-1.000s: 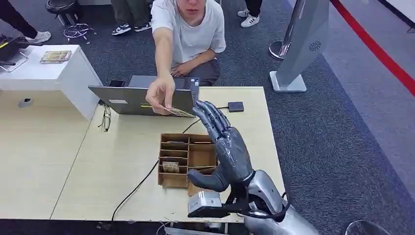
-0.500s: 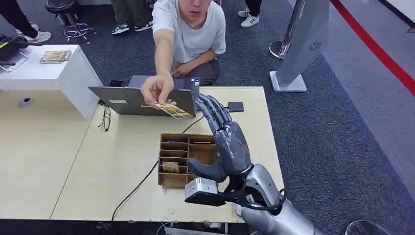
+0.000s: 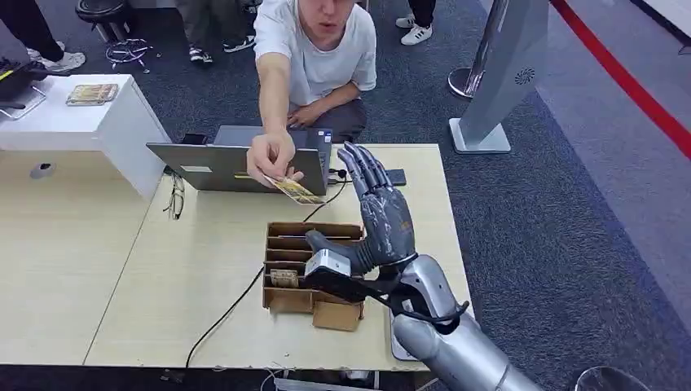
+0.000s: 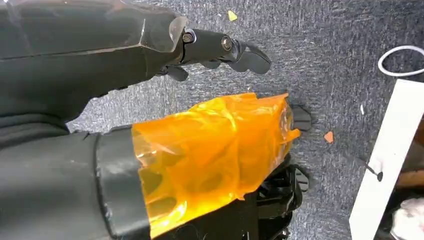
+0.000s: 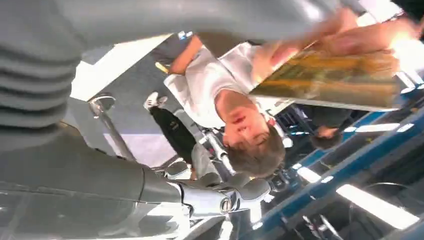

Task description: Pass the card to the sensor for recognition and then transmit it.

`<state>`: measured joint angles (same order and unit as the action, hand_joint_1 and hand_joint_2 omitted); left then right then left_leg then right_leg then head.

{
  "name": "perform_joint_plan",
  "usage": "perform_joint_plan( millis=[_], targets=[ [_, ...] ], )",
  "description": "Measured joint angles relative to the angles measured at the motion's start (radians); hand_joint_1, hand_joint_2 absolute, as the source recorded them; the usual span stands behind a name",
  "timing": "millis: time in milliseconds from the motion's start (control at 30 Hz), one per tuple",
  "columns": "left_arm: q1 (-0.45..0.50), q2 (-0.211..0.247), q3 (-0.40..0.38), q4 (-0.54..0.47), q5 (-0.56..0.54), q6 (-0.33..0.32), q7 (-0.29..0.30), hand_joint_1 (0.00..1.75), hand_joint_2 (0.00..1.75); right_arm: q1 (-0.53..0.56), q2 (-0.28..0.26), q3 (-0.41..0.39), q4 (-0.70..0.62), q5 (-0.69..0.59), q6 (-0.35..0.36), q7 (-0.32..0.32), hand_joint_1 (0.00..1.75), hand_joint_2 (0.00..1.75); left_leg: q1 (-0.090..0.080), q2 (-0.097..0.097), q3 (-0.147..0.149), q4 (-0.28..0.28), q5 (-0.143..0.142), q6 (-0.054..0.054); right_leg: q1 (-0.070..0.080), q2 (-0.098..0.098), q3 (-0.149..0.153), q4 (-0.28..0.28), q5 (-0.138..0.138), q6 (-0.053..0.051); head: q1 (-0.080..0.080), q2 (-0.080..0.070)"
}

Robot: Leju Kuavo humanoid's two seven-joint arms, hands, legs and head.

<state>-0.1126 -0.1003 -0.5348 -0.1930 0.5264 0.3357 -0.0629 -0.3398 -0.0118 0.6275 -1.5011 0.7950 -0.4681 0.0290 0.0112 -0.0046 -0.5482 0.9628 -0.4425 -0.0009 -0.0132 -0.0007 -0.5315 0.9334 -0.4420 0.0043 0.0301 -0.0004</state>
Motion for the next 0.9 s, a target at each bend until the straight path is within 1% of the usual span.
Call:
perform_joint_plan(
  millis=[333,900],
  targets=[
    [0.0,0.0,0.0,0.0,-0.015,-0.005,-0.005,0.0,0.0,-0.002,0.02,-0.029,0.048,0.029,0.005,0.013,0.0,1.75,0.0,0.0,0.0,0.0,0.0,0.0,0.0,0.0,0.0,0.0,0.0,0.0,0.0,0.0],
    [0.002,-0.011,0.0,-0.001,-0.023,-0.006,-0.019,0.0,0.0,0.002,0.031,-0.033,0.052,0.038,0.006,0.021,0.0,1.75,0.0,0.0,0.0,0.0,0.0,0.0,0.0,0.0,0.0,0.0,0.0,0.0,0.0,0.0]
  ],
)
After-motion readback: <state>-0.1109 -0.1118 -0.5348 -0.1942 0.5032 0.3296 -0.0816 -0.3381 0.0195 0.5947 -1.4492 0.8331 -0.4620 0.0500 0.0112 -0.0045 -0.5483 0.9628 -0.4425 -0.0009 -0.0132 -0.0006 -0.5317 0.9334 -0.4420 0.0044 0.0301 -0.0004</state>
